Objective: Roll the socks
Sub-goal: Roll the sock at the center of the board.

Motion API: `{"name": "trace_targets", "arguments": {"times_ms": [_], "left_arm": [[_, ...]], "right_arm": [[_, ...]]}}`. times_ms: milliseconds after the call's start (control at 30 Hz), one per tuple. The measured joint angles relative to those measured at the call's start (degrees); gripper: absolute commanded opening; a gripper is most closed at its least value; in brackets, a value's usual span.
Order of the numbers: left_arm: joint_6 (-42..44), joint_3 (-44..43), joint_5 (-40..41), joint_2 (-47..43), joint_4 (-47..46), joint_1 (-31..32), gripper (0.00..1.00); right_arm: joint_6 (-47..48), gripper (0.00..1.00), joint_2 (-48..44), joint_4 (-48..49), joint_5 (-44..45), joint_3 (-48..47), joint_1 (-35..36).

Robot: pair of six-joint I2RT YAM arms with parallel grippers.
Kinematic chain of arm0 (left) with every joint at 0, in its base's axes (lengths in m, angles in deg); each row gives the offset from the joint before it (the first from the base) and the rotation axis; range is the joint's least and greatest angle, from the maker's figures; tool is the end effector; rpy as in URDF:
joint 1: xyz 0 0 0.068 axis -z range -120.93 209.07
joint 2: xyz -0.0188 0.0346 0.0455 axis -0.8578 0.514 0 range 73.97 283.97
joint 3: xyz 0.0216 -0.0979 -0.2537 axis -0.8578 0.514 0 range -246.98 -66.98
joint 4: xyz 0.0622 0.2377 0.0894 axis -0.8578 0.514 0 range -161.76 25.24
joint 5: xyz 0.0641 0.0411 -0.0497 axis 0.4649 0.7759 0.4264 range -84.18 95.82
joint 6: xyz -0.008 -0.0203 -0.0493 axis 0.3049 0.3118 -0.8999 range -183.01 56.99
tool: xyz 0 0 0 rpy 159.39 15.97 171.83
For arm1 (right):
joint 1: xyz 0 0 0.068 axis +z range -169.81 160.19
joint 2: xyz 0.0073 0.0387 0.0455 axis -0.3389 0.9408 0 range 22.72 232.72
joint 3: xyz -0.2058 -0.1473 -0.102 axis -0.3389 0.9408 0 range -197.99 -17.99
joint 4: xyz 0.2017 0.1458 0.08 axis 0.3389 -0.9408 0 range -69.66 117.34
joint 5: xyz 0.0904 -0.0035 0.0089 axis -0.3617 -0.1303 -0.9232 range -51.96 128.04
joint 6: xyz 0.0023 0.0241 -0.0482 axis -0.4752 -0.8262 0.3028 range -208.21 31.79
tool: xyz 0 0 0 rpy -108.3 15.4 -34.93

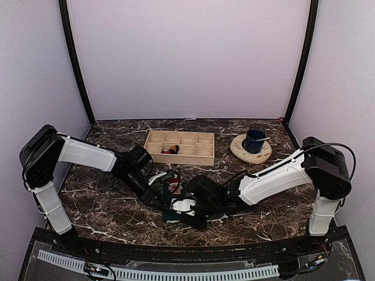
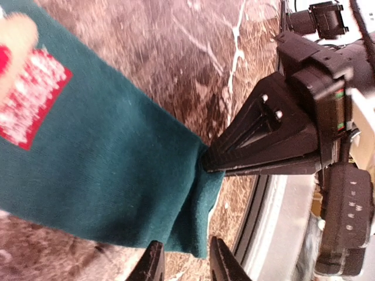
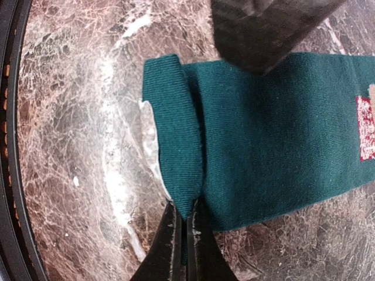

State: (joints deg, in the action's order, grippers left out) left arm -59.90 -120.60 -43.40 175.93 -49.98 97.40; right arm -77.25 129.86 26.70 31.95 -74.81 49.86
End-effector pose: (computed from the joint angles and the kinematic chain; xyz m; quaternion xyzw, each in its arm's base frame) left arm 0.2308 -0.2168 0.1371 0.3841 0.8122 -0.4384 0.0256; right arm 0.1248 0.3475 0.1306 -0.6225 0.7062 0.2072 0.2663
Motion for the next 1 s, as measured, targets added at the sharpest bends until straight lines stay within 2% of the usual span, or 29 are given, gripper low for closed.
{"name": "trace_targets", "arguments": {"times_ms": [467,667,833,1000], "left_arm": [[-4.3,7.8,12.3,-9.7,-8.5,-0.2,0.34],[-5.9,13.4,17.9,-17.7,-14.7,0.6,0.34],[-5.9,16.1,22.4,-22.6,-19.2,4.1,0.36],[-5.7,18.2,25.8,-23.3,-22.9,8.9,0.36]], "right_arm": [[-1.2,0.00,1.8,-10.4,-13.8,-5.6,-5.4],[-1.6,0.00,4.6,-15.3,-20.8,-10.3,-7.8],[-1.9,0.00,7.8,-19.4,-26.6,-15.3,-9.8],[-2.1,0.00,10.4,-22.8,-31.4,-18.4,-11.1]]}}
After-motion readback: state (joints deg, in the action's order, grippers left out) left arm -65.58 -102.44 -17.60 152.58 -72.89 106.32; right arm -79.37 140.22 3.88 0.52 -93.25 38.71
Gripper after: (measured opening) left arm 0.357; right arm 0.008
